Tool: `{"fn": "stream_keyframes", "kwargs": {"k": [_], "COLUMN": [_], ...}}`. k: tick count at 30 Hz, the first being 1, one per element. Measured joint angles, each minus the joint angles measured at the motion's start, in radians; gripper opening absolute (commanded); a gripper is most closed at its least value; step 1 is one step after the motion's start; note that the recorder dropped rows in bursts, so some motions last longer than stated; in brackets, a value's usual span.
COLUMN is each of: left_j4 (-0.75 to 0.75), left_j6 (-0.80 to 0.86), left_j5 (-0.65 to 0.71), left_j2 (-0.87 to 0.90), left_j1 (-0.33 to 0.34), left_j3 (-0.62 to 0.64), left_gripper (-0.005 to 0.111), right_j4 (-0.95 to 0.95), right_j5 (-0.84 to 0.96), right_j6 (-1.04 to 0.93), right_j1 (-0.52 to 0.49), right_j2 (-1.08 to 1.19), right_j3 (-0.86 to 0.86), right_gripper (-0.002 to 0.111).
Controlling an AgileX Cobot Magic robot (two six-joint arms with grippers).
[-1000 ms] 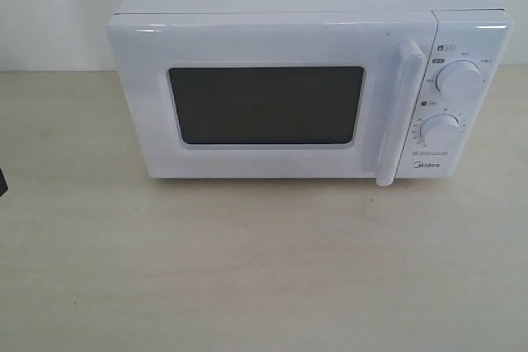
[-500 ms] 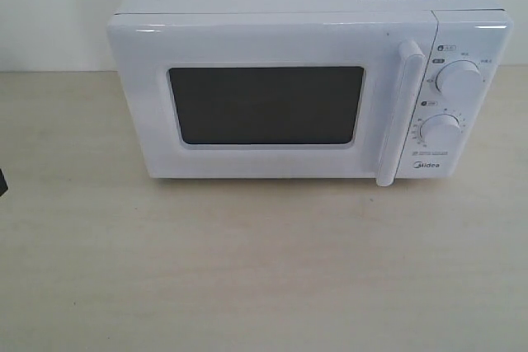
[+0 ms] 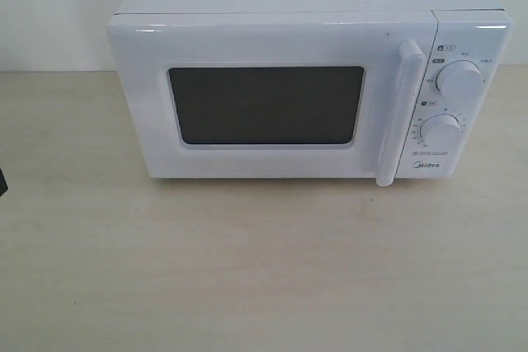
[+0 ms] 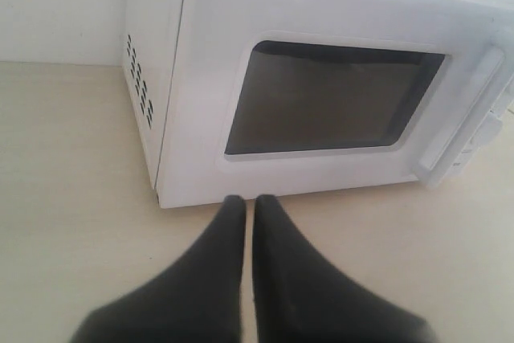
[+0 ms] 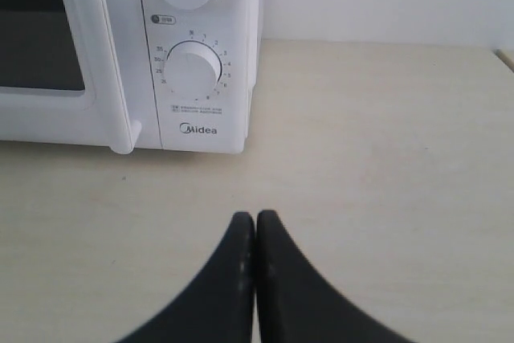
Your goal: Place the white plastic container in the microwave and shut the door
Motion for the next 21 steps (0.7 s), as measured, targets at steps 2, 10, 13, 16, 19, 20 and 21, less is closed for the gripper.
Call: {"fn": "stream_keyframes", "kwargs": {"k": [2, 10, 13, 16, 19, 20, 21], "left_j4": [0.000, 0.042, 0.068, 0.076, 0.079, 0.079, 0.079], "left_j6": [0.000, 0.022, 0.025, 0.027, 0.027, 0.027, 0.027], "left_j5": [0.000, -0.020, -0.023, -0.024, -0.024, -0.024, -0.024], "left_j2": [0.000, -0.031, -0.080, -0.147, -0.226, -0.247, -0.271], "left_j1": [0.000, 0.055, 0.135, 0.235, 0.339, 0.363, 0.389], "left_j3": [0.000, 0.000, 0.009, 0.038, 0.069, 0.077, 0.086], "left_gripper": [0.004, 0.004, 0.004, 0.004, 0.004, 0.004, 0.004], "right_j4": [0.000, 0.000, 0.000, 0.000, 0.000, 0.000, 0.000], "right_j5": [0.000, 0.002, 0.002, 0.002, 0.002, 0.002, 0.002], "right_j6": [0.000, 0.000, 0.000, 0.000, 0.000, 0.000, 0.000], "right_j1": [0.000, 0.000, 0.000, 0.000, 0.000, 0.000, 0.000], "right_j2": [0.000, 0.000, 0.000, 0.000, 0.000, 0.000, 0.000], "right_j3": [0.000, 0.000, 0.000, 0.000, 0.000, 0.000, 0.000], "right_gripper": [0.000, 0.000, 0.000, 0.000, 0.000, 0.000, 0.000]}}
